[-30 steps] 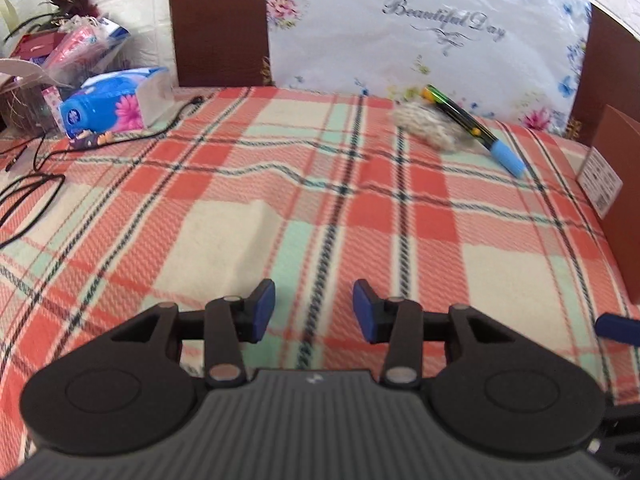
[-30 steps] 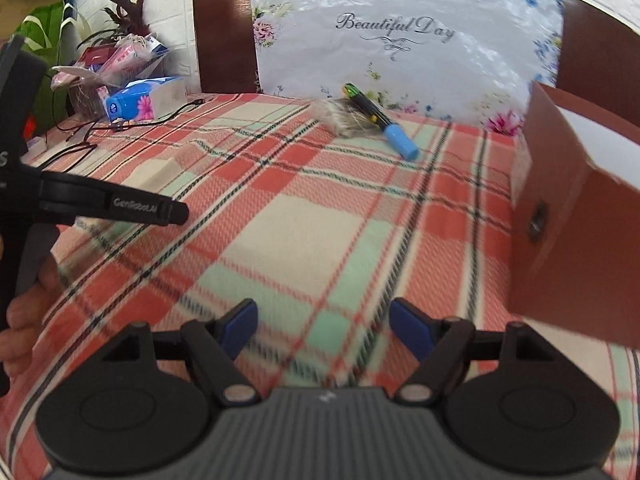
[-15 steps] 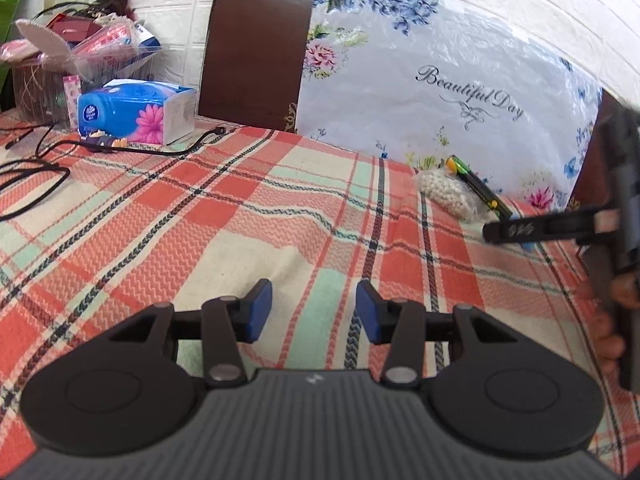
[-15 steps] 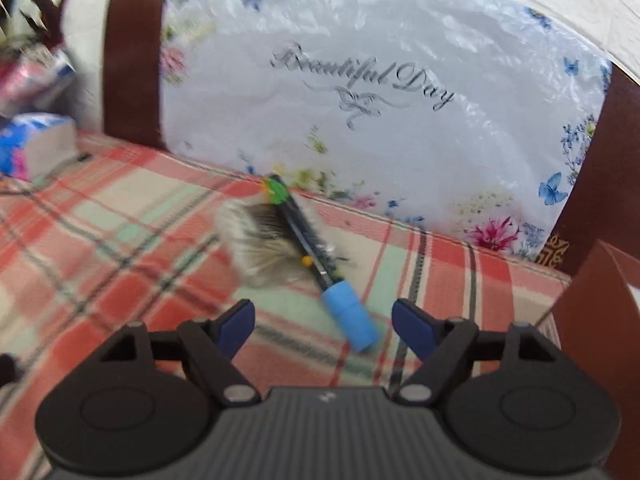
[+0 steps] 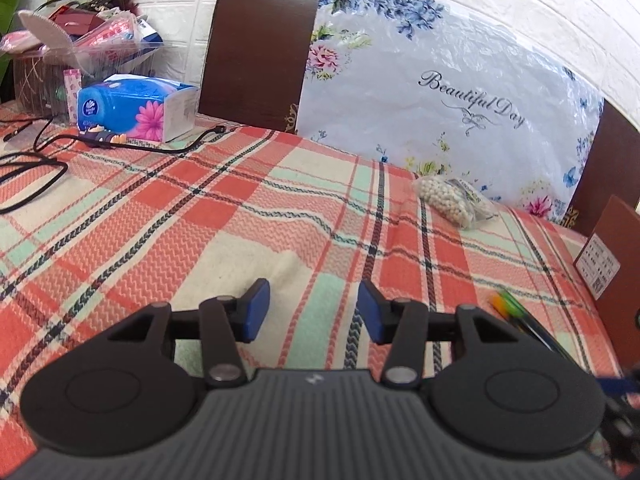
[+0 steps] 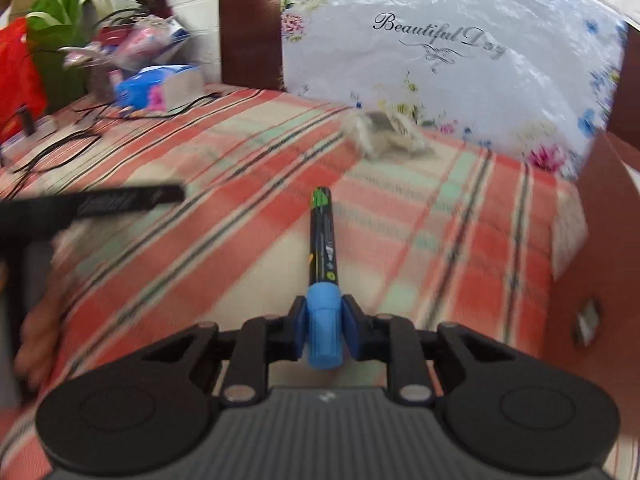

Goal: Organize objects
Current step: 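Lift the marker, lower it into the brown box and open the left gripper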

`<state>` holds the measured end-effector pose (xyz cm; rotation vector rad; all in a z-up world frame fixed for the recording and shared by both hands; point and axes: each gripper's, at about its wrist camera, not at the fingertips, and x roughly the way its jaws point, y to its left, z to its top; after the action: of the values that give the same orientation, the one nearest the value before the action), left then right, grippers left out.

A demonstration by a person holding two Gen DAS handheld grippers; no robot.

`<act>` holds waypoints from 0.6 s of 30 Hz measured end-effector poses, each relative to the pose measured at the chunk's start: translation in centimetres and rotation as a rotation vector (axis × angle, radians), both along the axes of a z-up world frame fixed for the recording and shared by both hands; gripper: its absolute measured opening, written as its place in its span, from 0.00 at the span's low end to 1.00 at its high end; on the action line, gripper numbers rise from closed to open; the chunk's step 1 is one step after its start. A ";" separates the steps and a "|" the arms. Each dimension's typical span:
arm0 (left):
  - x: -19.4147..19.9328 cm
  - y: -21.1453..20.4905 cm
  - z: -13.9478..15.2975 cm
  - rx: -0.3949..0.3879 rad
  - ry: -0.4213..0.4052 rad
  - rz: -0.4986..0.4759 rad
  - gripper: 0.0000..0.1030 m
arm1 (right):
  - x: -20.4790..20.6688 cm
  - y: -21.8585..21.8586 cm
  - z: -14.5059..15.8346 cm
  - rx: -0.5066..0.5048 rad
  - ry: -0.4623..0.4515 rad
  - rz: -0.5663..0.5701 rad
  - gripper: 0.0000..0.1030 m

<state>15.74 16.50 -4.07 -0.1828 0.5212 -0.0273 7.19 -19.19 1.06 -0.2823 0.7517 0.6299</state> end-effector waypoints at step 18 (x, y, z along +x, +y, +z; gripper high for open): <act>-8.6 -19.1 4.2 -0.098 0.430 -0.525 0.54 | -11.1 -16.2 0.1 0.162 0.027 -0.253 0.19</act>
<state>7.11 -2.55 0.09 -0.1436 0.9868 -0.5360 -3.89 -35.39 1.13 -0.0289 0.7433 0.4521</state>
